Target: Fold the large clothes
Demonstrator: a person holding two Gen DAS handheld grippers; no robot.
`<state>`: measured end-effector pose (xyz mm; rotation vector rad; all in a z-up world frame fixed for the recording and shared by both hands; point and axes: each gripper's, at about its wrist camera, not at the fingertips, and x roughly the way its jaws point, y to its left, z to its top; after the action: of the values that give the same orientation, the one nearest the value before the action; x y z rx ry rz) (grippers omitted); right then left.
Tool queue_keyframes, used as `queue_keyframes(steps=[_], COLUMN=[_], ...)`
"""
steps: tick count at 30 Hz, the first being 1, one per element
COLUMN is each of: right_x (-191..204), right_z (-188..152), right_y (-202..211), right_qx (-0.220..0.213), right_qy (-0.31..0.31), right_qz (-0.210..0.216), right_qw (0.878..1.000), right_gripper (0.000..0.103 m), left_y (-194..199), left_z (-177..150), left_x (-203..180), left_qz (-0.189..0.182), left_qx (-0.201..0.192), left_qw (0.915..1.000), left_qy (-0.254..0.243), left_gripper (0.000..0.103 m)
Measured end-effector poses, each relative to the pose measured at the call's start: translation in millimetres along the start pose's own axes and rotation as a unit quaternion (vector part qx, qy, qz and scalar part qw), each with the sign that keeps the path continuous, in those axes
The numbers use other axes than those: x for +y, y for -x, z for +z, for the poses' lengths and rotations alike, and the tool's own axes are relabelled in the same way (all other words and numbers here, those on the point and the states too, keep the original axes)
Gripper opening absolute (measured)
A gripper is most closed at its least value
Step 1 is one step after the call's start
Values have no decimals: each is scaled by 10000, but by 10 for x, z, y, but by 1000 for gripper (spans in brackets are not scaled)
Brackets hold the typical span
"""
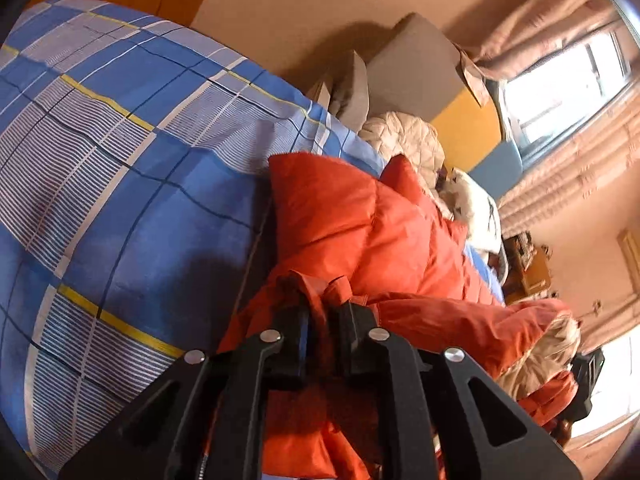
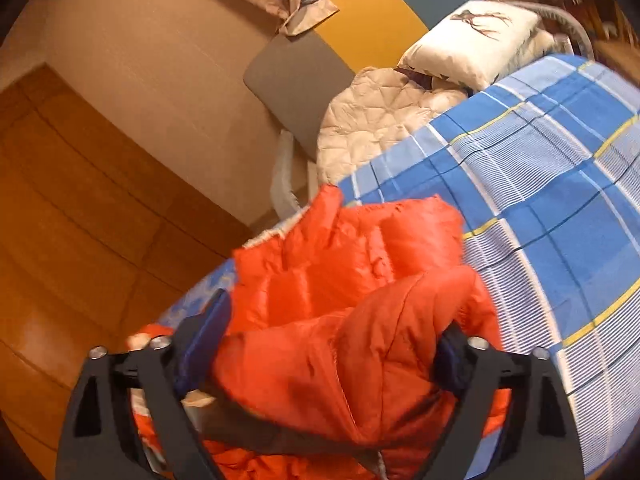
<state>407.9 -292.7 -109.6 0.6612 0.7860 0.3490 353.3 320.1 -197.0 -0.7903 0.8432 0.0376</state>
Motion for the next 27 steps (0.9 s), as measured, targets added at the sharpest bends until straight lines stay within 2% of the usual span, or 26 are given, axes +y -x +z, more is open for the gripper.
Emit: queue_keyframes(steps=[5, 9, 11, 13, 15, 18, 21, 25, 27], right_x=[-160, -197, -203, -267, -414, -618, -736, -778, -801], right_z=[101, 160, 141, 41, -128, -390, -582, -637, -624], right_y=[237, 519, 621, 691, 678, 516, 326, 139, 72], right_qx=[-233, -576, -624, -622, -534, -202, 41, 227, 262], right_qy=[-605, -684, -544, -437, -452, -474, -465, -259, -168], right_qz=[631, 818, 708, 492, 199, -301, -663, -884, -965], right_qw=[9959, 9926, 9941, 9959, 9974, 9982, 9967, 9955, 9948], right_gripper=[95, 100, 100, 100, 100, 100, 97, 92, 92], left_y=[4, -30, -21, 74, 267, 469, 594, 503, 412], left_z=[21, 56, 78, 88, 98, 130, 56, -217, -361], left_x=[8, 46, 47, 45, 53, 103, 165, 249, 304], left_qz=[106, 182, 126, -64, -22, -106, 92, 287, 167], left_qx=[-52, -59, -60, -226, -671, -906, -987, -606, -364], left_qw=[9999, 9996, 9994, 9990, 9970, 9954, 9950, 9945, 9948], left_qy=[81, 226, 314, 378, 386, 297, -86, -810, -941], left_gripper=[17, 19, 29, 63, 78, 80, 80, 81, 82])
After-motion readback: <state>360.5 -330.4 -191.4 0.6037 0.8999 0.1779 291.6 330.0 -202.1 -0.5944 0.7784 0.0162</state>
